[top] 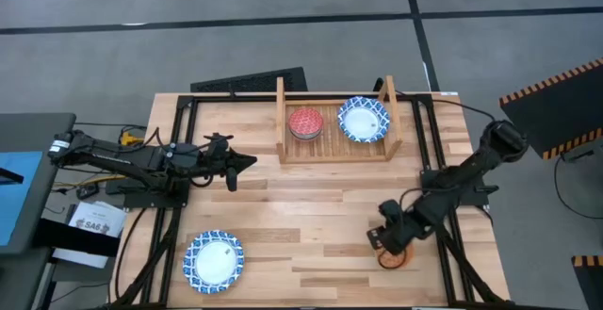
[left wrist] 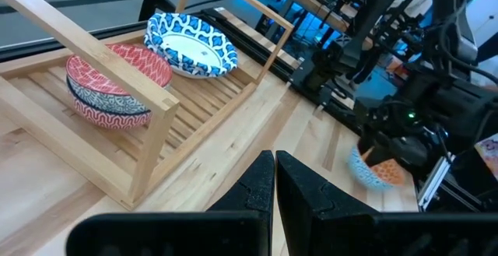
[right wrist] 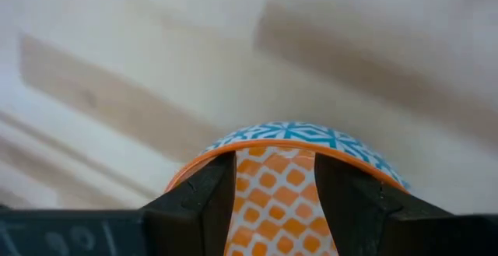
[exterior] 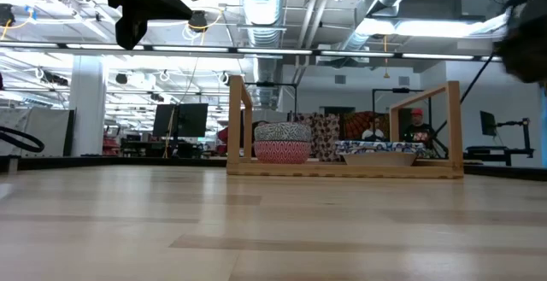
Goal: Place and stack bowls onto a shelf
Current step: Stack the orange small bowl into the red small bowl on the shelf
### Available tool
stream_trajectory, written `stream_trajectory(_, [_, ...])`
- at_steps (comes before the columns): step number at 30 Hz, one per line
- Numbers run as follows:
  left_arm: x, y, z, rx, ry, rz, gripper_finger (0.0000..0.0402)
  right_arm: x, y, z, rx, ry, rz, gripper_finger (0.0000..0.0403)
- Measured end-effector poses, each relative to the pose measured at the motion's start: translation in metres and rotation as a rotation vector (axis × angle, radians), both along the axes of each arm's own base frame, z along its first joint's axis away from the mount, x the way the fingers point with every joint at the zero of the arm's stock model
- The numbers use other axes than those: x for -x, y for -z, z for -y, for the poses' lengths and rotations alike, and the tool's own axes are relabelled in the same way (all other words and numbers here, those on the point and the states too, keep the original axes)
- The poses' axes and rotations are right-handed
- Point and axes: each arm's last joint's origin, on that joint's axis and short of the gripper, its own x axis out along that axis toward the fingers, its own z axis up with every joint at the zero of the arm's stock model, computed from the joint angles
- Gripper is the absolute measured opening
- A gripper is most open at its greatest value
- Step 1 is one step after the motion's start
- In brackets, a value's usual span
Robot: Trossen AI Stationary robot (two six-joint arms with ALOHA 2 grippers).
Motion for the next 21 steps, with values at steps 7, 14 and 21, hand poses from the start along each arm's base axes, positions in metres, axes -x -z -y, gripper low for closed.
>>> stream_trajectory(7, [0.000,0.000,0.000,0.008,0.014,0.001,0.0000,-0.031,-0.002,0.040,0.106,-0.014,0.097,0.0201])
stream_trajectory(14, [0.000,0.000,0.001,0.011,0.027,0.000,0.0000,-0.064,0.005,0.084,0.169,-0.023,0.172,0.0201])
stream_trajectory(21, [0.000,0.000,0.001,0.008,0.028,-0.004,0.0000,-0.080,-0.029,0.095,0.096,-0.184,0.299,0.0201])
